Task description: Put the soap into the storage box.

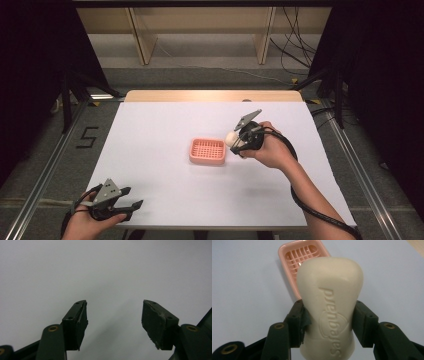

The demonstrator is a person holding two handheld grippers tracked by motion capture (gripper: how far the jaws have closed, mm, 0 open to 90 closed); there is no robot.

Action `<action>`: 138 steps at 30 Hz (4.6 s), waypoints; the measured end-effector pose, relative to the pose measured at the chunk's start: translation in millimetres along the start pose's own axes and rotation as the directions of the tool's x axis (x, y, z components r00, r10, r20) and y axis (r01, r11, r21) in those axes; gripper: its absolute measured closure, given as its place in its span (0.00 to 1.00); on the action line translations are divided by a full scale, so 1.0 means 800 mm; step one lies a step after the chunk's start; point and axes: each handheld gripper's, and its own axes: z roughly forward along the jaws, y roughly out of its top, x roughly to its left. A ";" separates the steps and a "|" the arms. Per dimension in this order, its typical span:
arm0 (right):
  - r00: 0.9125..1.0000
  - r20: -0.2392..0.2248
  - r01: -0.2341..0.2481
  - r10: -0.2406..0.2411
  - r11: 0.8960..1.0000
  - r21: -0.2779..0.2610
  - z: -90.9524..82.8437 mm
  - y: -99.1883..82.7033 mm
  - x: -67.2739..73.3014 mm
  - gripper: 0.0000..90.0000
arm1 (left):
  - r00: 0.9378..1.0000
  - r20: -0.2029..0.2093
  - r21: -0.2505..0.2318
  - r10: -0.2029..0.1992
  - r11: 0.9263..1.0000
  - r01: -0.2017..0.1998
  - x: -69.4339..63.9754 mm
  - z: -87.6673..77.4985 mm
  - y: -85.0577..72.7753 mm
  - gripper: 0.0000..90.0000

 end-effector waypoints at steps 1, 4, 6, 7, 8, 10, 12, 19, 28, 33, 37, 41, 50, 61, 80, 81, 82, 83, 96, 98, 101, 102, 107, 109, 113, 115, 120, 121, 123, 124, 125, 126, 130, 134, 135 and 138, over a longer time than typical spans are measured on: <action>1.000 -0.003 0.004 -0.004 1.000 0.010 0.000 0.001 0.000 0.56 | 1.000 0.000 0.001 -0.001 1.000 0.001 0.000 0.000 0.000 0.41; 1.000 -0.002 0.006 -0.006 1.000 -0.003 0.002 0.003 0.001 0.56 | 1.000 0.003 -0.018 -0.020 1.000 0.020 -0.002 0.002 -0.001 0.41; 1.000 -0.004 0.019 -0.019 1.000 0.002 0.002 0.005 0.001 0.56 | 1.000 0.002 -0.010 -0.018 1.000 0.018 -0.001 0.001 0.000 0.41; 1.000 -0.002 0.010 -0.010 1.000 0.004 0.003 0.006 0.002 0.56 | 1.000 0.002 -0.010 -0.018 1.000 0.018 -0.001 0.001 0.000 0.41; 1.000 -0.002 0.024 -0.024 1.000 0.004 0.003 0.007 0.000 0.56 | 1.000 -0.001 0.000 -0.003 1.000 0.003 0.000 0.000 0.000 0.41; 1.000 -0.004 0.020 -0.020 1.000 0.000 0.004 0.008 0.001 0.56 | 1.000 -0.009 -0.008 0.004 1.000 -0.004 0.001 0.000 0.000 0.41; 1.000 -0.004 0.027 -0.027 1.000 0.001 0.005 0.010 0.001 0.56 | 1.000 -0.004 -0.015 0.022 1.000 -0.023 0.003 0.001 0.001 0.41; 1.000 -0.001 0.023 -0.023 1.000 -0.004 0.006 0.015 0.003 0.56 | 1.000 -0.003 -0.001 -0.025 1.000 0.025 0.000 -0.001 0.000 0.41; 0.998 -0.005 0.066 -0.066 0.998 -0.016 0.010 0.023 0.001 0.56 | 1.000 0.005 0.004 -0.005 1.000 0.005 0.001 -0.002 0.000 0.41; 0.998 -0.004 0.057 -0.058 0.998 -0.015 0.012 0.026 0.003 0.56 | 1.000 0.002 0.005 0.000 1.000 0.000 0.002 -0.003 0.000 0.41; 0.999 0.001 0.038 -0.038 0.999 -0.011 0.013 0.028 0.006 0.56 | 1.000 -0.008 -0.014 -0.023 1.000 0.023 0.000 -0.001 0.000 0.41; 0.999 -0.005 0.053 -0.053 0.999 -0.011 0.013 0.031 0.004 0.56 | 1.000 -0.010 -0.014 -0.022 1.000 0.022 0.000 -0.001 0.000 0.41; 0.997 -0.004 0.072 -0.072 0.997 -0.023 0.019 0.036 0.006 0.56 | 1.000 -0.006 -0.008 0.014 1.000 -0.014 0.003 -0.003 0.001 0.41; 0.997 -0.011 0.076 -0.076 0.997 -0.014 0.022 0.041 0.007 0.56 | 0.999 -0.002 0.012 0.034 0.999 -0.034 0.005 -0.005 0.002 0.41; 0.993 -0.019 0.117 -0.118 0.993 -0.017 0.034 0.053 0.009 0.56 | 1.000 -0.001 0.004 0.030 1.000 -0.030 0.005 -0.005 0.001 0.41; 0.994 -0.017 0.112 -0.112 0.994 -0.013 0.034 0.053 0.009 0.56 | 1.000 -0.002 -0.001 0.026 1.000 -0.026 0.005 -0.004 0.001 0.41; 0.993 -0.018 0.116 -0.116 0.993 -0.014 0.035 0.054 0.009 0.56 | 1.000 -0.002 -0.004 0.022 1.000 -0.022 0.004 -0.004 0.001 0.41; 0.994 -0.023 0.104 -0.104 0.995 -0.003 0.035 0.055 0.010 0.56 | 1.000 0.001 0.002 0.025 1.000 -0.025 0.005 -0.005 0.001 0.41; 0.992 -0.035 0.122 -0.122 0.993 0.000 0.048 0.062 0.014 0.56 | 1.000 -0.006 -0.030 -0.027 0.999 0.027 0.000 -0.002 0.001 0.41; 0.992 -0.038 0.124 -0.124 0.992 0.005 0.050 0.064 0.015 0.56 | 1.000 -0.002 -0.034 -0.028 0.999 0.028 0.000 -0.002 0.001 0.41; 0.991 -0.041 0.131 -0.131 0.991 0.006 0.054 0.065 0.015 0.56 | 1.000 -0.004 -0.031 -0.026 0.999 0.026 0.000 -0.002 0.001 0.41; 0.989 -0.038 0.141 -0.141 0.990 0.000 0.056 0.066 0.015 0.56 | 1.000 -0.005 -0.030 -0.026 0.999 0.026 0.000 -0.002 0.001 0.41; 0.990 -0.041 0.137 -0.136 0.991 0.011 0.063 0.068 0.016 0.56 | 1.000 0.002 -0.013 -0.009 1.000 0.009 0.002 -0.004 0.002 0.41; 0.990 -0.044 0.138 -0.137 0.990 0.010 0.066 0.069 0.017 0.56 | 1.000 0.004 -0.021 -0.024 0.999 0.024 0.001 -0.004 0.001 0.41; 0.989 -0.048 0.140 -0.140 0.990 0.012 0.072 0.069 0.019 0.56 | 1.000 0.007 -0.024 -0.023 0.999 0.024 0.001 -0.003 0.001 0.41; 0.987 -0.052 0.151 -0.150 0.988 0.018 0.075 0.070 0.018 0.56 | 1.000 -0.003 0.001 0.004 1.000 -0.004 0.003 -0.006 0.003 0.41; 0.986 -0.056 0.159 -0.158 0.987 0.021 0.083 0.071 0.019 0.56 | 1.000 -0.003 -0.015 0.004 1.000 -0.004 0.003 -0.004 0.002 0.41; 0.986 -0.054 0.158 -0.156 0.987 0.026 0.084 0.071 0.020 0.56 | 1.000 -0.003 -0.016 0.003 1.000 -0.003 0.003 -0.005 0.002 0.41; 0.985 -0.053 0.165 -0.163 0.986 0.028 0.087 0.071 0.020 0.56 | 1.000 -0.003 -0.016 0.002 1.000 -0.002 0.003 -0.005 0.002 0.41; 0.986 -0.060 0.159 -0.156 0.987 0.037 0.088 0.071 0.020 0.56 | 1.000 -0.003 -0.016 0.001 1.000 -0.001 0.003 -0.005 0.002 0.41; 0.986 -0.057 0.162 -0.160 0.986 0.038 0.090 0.071 0.020 0.56 | 1.000 -0.003 -0.015 0.002 1.000 -0.002 0.003 -0.005 0.002 0.41; 0.985 -0.055 0.164 -0.162 0.986 0.039 0.092 0.071 0.020 0.56 | 1.000 -0.003 -0.016 0.002 1.000 -0.002 0.003 -0.005 0.002 0.41; 0.984 -0.056 0.172 -0.169 0.984 0.042 0.096 0.068 0.020 0.56 | 1.000 -0.002 -0.016 0.015 1.000 -0.015 0.004 -0.005 0.003 0.41; 0.986 -0.051 0.162 -0.159 0.985 0.057 0.100 0.065 0.022 0.56 | 1.000 -0.002 -0.009 0.021 1.000 -0.021 0.004 -0.005 0.002 0.41; 0.986 -0.055 0.160 -0.157 0.985 0.058 0.100 0.064 0.022 0.56 | 1.000 0.000 -0.007 0.013 1.000 -0.013 0.004 -0.005 0.002 0.41; 0.985 -0.052 0.165 -0.162 0.985 0.059 0.101 0.065 0.021 0.56 | 1.000 -0.002 -0.016 0.007 1.000 -0.007 0.003 -0.005 0.002 0.41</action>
